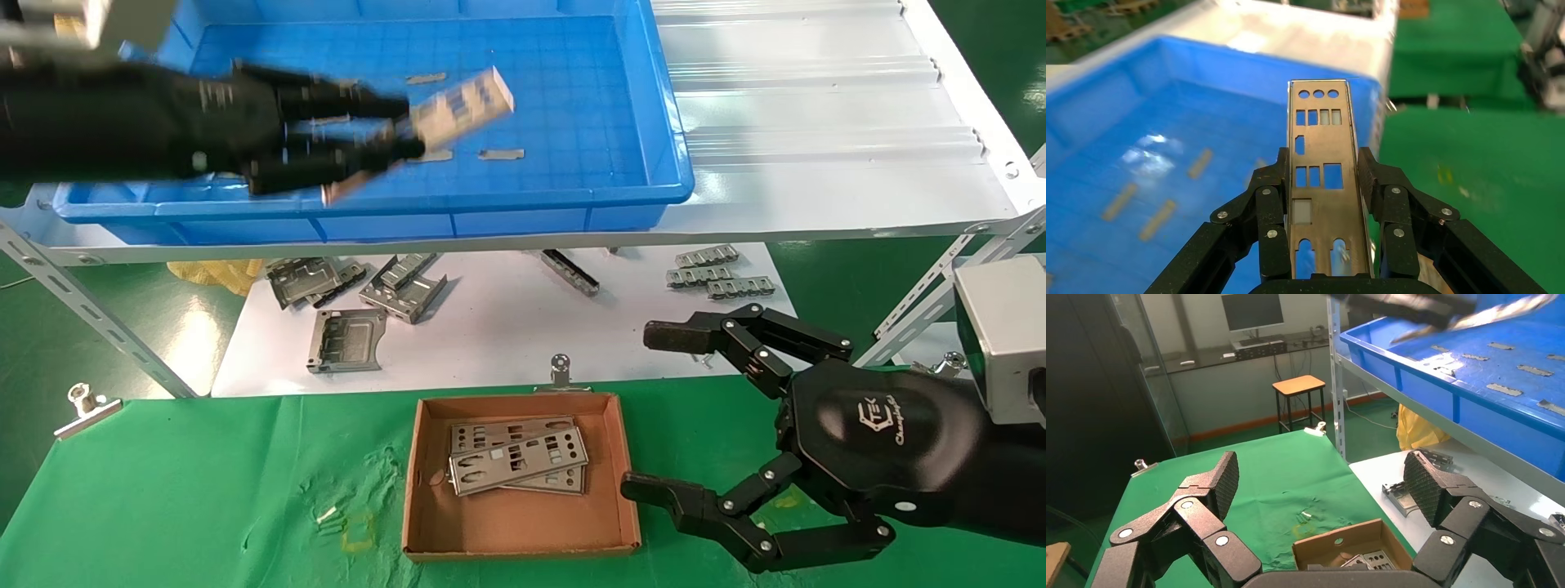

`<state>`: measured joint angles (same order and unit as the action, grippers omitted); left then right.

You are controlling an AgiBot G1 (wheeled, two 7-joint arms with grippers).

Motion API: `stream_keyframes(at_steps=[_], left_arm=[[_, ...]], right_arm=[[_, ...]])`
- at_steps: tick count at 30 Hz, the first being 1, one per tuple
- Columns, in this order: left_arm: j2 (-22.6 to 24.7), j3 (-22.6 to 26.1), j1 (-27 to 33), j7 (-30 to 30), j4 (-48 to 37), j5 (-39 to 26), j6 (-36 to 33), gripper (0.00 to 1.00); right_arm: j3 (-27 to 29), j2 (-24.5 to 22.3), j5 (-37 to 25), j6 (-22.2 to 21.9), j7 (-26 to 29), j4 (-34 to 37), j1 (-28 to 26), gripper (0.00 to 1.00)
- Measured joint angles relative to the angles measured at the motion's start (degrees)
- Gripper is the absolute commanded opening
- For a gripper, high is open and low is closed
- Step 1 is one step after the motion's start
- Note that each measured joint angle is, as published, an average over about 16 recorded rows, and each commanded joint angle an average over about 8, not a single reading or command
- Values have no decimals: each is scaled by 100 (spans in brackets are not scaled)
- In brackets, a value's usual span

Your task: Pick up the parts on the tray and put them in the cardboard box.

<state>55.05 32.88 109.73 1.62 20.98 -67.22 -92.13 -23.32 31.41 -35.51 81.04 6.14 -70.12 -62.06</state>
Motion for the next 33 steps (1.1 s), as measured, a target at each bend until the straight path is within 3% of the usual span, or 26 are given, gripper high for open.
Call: stream_keyframes(at_steps=[7, 12, 21, 29, 31, 33], left_arm=[[-536, 728, -911, 116, 1568, 538, 99, 0], [-622, 1199, -1509, 539, 2067, 639, 302, 0], [-39, 1577, -2161, 1590, 1528, 276, 843, 0], [567, 1690, -2312, 2071, 900, 51, 1298, 0], [685, 1709, -2306, 2157, 763, 8, 1375, 10], [789, 1724, -2292, 2223, 630, -25, 1437, 35]], right_arm=[[0, 0, 0, 0, 0, 0, 0, 100], [0, 0, 0, 0, 0, 0, 0, 100], [0, 0, 0, 0, 0, 0, 0, 100], [0, 0, 0, 0, 0, 0, 0, 100], [0, 0, 0, 0, 0, 0, 0, 100], [0, 0, 0, 0, 0, 0, 0, 100]])
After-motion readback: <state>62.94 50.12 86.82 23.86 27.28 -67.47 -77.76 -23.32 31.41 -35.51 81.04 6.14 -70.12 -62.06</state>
